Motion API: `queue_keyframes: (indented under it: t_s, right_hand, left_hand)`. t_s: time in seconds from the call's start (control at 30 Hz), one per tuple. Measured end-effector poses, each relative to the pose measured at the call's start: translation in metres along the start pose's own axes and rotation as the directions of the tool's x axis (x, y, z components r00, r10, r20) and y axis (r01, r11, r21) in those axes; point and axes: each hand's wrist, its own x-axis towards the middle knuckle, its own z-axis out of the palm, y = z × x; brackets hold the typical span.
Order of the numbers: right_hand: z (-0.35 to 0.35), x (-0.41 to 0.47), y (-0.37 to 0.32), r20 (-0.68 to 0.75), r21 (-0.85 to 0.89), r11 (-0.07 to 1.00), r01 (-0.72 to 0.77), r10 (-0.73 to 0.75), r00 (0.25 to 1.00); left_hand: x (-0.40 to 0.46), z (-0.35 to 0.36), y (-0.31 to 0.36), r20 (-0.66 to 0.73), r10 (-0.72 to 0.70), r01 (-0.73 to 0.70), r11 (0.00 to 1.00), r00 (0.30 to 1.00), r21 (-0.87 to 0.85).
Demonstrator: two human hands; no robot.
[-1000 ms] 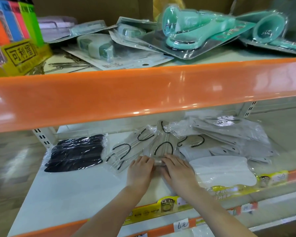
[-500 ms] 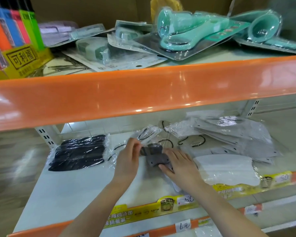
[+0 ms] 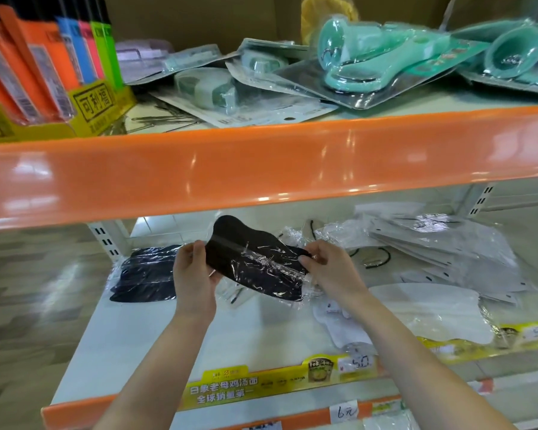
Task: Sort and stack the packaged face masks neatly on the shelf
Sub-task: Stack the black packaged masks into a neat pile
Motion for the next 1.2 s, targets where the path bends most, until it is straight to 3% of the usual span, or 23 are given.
queue_keyframes:
  t_s: [0.17, 0.23, 0.27, 0.3, 0.37, 0.43, 0.53, 0.6, 0.7, 0.77, 0.83, 1.0, 1.07, 1.13, 1.2]
  right_hand:
    - [0.003, 0.002, -0.011, -0.006, 0.001, 1.000, 0.008, -0.008, 1.000]
    - [0.006, 0.002, -0.016, 0.026, 0.038, 0.999, -0.020, 0.019, 0.999]
    - [0.008, 0.002, -0.019, 0.044, 0.067, 0.997, -0.028, 0.026, 0.999]
    - [0.010, 0.002, -0.023, 0.058, 0.092, 0.995, -0.035, 0.030, 0.998]
    - [0.014, 0.005, -0.025, 0.099, 0.130, 0.990, -0.063, 0.050, 0.994]
    - [0.019, 0.007, -0.026, 0.187, 0.198, 0.974, -0.114, 0.077, 0.979]
    - [0.027, 0.010, -0.027, 0.304, 0.221, 0.962, -0.160, 0.088, 0.949]
    - [0.037, 0.013, -0.028, 0.270, 0.059, 0.995, -0.082, 0.063, 0.961]
    - [0.053, 0.006, -0.032, 0.130, -0.346, 0.914, 0.212, -0.177, 0.976]
    - [0.065, -0.009, -0.047, 0.222, -0.460, 0.781, 0.422, -0.359, 0.907]
    - [0.081, -0.022, -0.062, 0.375, -0.526, 0.642, 0.558, -0.414, 0.830]
    - [0.124, -0.016, -0.065, 0.411, -0.607, 0.485, 0.630, -0.487, 0.771]
    - [0.143, -0.008, -0.059, 0.334, -0.586, 0.494, 0.642, -0.574, 0.748]
    - [0.160, -0.001, -0.055, 0.268, -0.555, 0.553, 0.622, -0.589, 0.763]
    - [0.176, 0.005, -0.056, 0.251, -0.548, 0.560, 0.621, -0.598, 0.761]
  left_hand:
    - [0.012, -0.028, -0.002, 0.047, 0.067, -0.078, 0.954, 0.997, 0.290]
    - [0.015, -0.041, -0.005, 0.086, 0.142, -0.166, 0.836, 0.986, 0.524]
    - [0.016, -0.048, -0.006, 0.143, 0.248, -0.278, 0.678, 0.958, 0.681]
    - [0.016, -0.055, -0.007, 0.275, 0.378, -0.434, 0.445, 0.884, 0.783]
    - [0.020, -0.069, -0.012, 0.626, 0.464, -0.706, -0.001, 0.627, 0.708]
    - [0.023, -0.079, -0.015, 0.811, 0.353, -0.813, -0.190, 0.467, 0.551]
    - [0.021, -0.083, -0.017, 0.881, 0.281, -0.856, -0.252, 0.382, 0.451]
    - [0.022, -0.086, -0.017, 0.873, 0.312, -0.852, -0.255, 0.375, 0.457]
    - [0.027, -0.092, -0.014, 0.847, 0.313, -0.820, -0.257, 0.430, 0.512]
    - [0.031, -0.097, -0.013, 0.841, 0.291, -0.802, -0.276, 0.456, 0.530]
    - [0.035, -0.101, -0.009, 0.829, 0.276, -0.777, -0.298, 0.486, 0.555]
    - [0.049, -0.116, 0.002, 0.788, 0.288, -0.710, -0.344, 0.544, 0.615]
    - [0.058, -0.126, 0.005, 0.750, 0.297, -0.679, -0.320, 0.591, 0.661]
    - [0.066, -0.130, 0.008, 0.696, 0.263, -0.650, -0.249, 0.668, 0.718]
    - [0.072, -0.135, 0.009, 0.671, 0.238, -0.636, -0.213, 0.702, 0.742]
